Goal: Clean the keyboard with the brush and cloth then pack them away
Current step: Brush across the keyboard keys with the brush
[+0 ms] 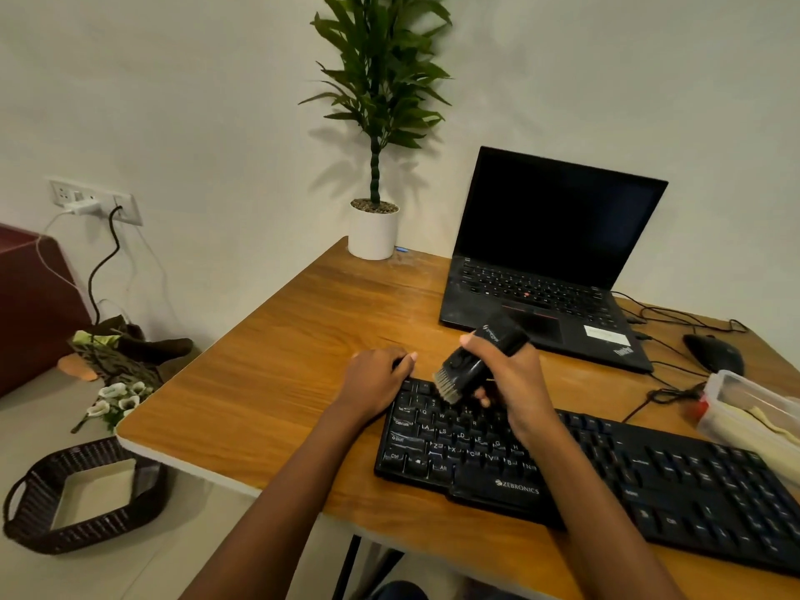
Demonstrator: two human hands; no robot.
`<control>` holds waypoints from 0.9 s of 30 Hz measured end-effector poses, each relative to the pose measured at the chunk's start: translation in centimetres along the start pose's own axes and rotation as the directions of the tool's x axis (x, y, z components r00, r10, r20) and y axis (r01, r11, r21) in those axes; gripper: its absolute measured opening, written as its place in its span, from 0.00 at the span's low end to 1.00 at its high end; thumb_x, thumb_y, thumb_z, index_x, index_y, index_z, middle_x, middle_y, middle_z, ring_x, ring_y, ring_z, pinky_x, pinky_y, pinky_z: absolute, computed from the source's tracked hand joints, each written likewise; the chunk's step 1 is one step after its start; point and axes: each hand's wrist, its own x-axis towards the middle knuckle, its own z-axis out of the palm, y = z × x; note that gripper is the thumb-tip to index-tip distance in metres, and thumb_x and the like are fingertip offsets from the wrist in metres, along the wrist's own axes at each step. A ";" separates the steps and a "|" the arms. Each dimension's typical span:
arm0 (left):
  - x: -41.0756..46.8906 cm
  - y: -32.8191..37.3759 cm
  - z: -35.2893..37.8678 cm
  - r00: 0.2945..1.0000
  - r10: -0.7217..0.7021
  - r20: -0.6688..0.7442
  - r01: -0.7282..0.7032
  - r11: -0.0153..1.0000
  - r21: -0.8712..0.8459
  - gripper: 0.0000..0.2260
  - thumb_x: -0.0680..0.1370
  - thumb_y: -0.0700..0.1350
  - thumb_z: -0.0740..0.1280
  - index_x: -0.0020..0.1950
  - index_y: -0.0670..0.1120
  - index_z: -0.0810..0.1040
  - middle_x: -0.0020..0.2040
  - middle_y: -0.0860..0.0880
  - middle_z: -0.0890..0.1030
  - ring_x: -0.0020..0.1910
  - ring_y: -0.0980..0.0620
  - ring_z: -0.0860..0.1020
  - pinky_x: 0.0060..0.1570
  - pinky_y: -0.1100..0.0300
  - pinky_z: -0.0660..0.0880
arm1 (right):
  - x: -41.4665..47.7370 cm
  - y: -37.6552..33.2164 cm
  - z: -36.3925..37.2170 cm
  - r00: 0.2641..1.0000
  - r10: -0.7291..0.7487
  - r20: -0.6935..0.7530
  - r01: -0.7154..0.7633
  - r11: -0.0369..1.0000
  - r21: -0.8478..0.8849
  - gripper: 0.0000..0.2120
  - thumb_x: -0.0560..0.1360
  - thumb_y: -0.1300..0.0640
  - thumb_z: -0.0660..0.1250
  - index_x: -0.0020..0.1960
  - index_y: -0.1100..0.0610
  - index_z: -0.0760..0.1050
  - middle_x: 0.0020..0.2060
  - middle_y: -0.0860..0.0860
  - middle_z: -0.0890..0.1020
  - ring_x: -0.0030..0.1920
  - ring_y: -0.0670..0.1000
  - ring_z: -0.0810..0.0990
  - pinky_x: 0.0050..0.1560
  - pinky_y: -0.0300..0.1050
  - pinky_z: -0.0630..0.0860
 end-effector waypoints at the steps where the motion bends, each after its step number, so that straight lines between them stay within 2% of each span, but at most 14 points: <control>1: -0.1 -0.1 0.1 1.000 0.010 -0.010 -0.010 1.000 0.017 0.18 0.82 0.51 0.56 0.44 0.42 0.79 0.40 0.46 0.81 0.40 0.47 0.77 0.45 0.56 0.67 | 0.0 0.3 0.5 0.999 -0.020 0.029 0.022 0.998 -0.065 0.08 0.71 0.56 0.72 0.41 0.59 0.75 0.31 0.54 0.80 0.23 0.49 0.73 0.20 0.38 0.69; 5: -0.2 -0.2 0.0 0.999 0.043 -0.034 -0.040 0.997 0.068 0.16 0.82 0.50 0.56 0.42 0.44 0.77 0.38 0.47 0.78 0.39 0.47 0.75 0.41 0.57 0.63 | -0.2 1.1 1.8 0.983 -0.092 0.159 0.135 0.950 -0.282 0.16 0.69 0.55 0.73 0.45 0.65 0.73 0.34 0.59 0.80 0.26 0.49 0.76 0.23 0.37 0.70; 8: -0.2 -0.1 0.0 0.997 0.058 -0.044 -0.054 0.995 0.085 0.16 0.82 0.50 0.56 0.41 0.45 0.76 0.36 0.48 0.77 0.37 0.48 0.74 0.40 0.56 0.64 | -0.2 0.7 1.5 0.977 -0.029 0.211 0.109 0.920 -0.377 0.15 0.69 0.56 0.72 0.44 0.66 0.72 0.30 0.56 0.78 0.23 0.48 0.73 0.20 0.37 0.67; 10: -0.1 0.0 0.1 0.997 0.058 -0.042 -0.054 0.994 0.092 0.16 0.82 0.51 0.56 0.41 0.45 0.76 0.36 0.48 0.78 0.37 0.49 0.74 0.44 0.55 0.66 | -0.2 0.5 1.7 0.986 -0.035 0.160 0.094 0.920 -0.379 0.15 0.69 0.54 0.72 0.44 0.65 0.72 0.29 0.55 0.78 0.21 0.49 0.73 0.20 0.38 0.68; 12: -0.1 0.2 0.1 0.997 0.064 -0.045 -0.059 0.994 0.096 0.16 0.82 0.50 0.56 0.42 0.45 0.76 0.37 0.47 0.79 0.37 0.48 0.75 0.45 0.55 0.67 | -0.3 0.5 2.1 0.989 -0.103 0.107 0.136 0.917 -0.375 0.15 0.69 0.53 0.72 0.44 0.62 0.71 0.32 0.57 0.80 0.22 0.48 0.75 0.21 0.39 0.71; 15: -0.1 0.1 -0.2 0.996 0.069 -0.053 -0.065 0.994 0.088 0.16 0.82 0.50 0.56 0.43 0.43 0.77 0.36 0.47 0.78 0.37 0.47 0.75 0.40 0.56 0.64 | -0.6 0.3 2.1 0.981 -0.053 0.187 0.122 0.917 -0.381 0.13 0.70 0.55 0.71 0.45 0.63 0.72 0.33 0.56 0.80 0.21 0.47 0.74 0.21 0.39 0.71; 17: -0.2 0.1 -0.3 0.997 0.061 -0.053 -0.057 0.995 0.088 0.16 0.82 0.50 0.56 0.42 0.43 0.76 0.36 0.47 0.77 0.37 0.47 0.74 0.40 0.56 0.62 | -0.5 0.1 2.1 0.978 -0.009 0.206 0.086 0.927 -0.366 0.13 0.70 0.55 0.71 0.45 0.64 0.73 0.31 0.55 0.80 0.21 0.48 0.74 0.20 0.39 0.70; 20: -0.3 0.3 -0.3 0.998 0.053 -0.045 -0.048 0.994 0.098 0.16 0.82 0.50 0.56 0.45 0.43 0.78 0.38 0.47 0.80 0.40 0.47 0.76 0.46 0.55 0.65 | -0.4 0.2 2.3 0.992 -0.077 0.103 0.109 0.931 -0.349 0.15 0.69 0.52 0.72 0.45 0.61 0.71 0.33 0.56 0.80 0.23 0.49 0.75 0.22 0.40 0.73; 24: -0.4 0.6 -0.4 0.998 0.053 -0.043 -0.049 0.995 0.083 0.14 0.82 0.49 0.56 0.40 0.46 0.73 0.33 0.51 0.73 0.35 0.49 0.71 0.42 0.57 0.63 | -0.4 0.4 2.0 0.971 -0.007 0.240 0.086 0.943 -0.323 0.13 0.70 0.56 0.72 0.45 0.63 0.72 0.32 0.56 0.79 0.21 0.49 0.73 0.20 0.39 0.70; 27: -0.4 0.7 -0.5 0.998 0.044 -0.040 -0.040 0.995 0.095 0.14 0.82 0.48 0.56 0.40 0.45 0.74 0.35 0.48 0.75 0.36 0.50 0.70 0.41 0.56 0.62 | -0.2 0.3 2.2 0.976 -0.093 0.196 0.159 0.921 -0.356 0.14 0.70 0.54 0.72 0.46 0.61 0.72 0.34 0.57 0.80 0.23 0.47 0.75 0.22 0.39 0.72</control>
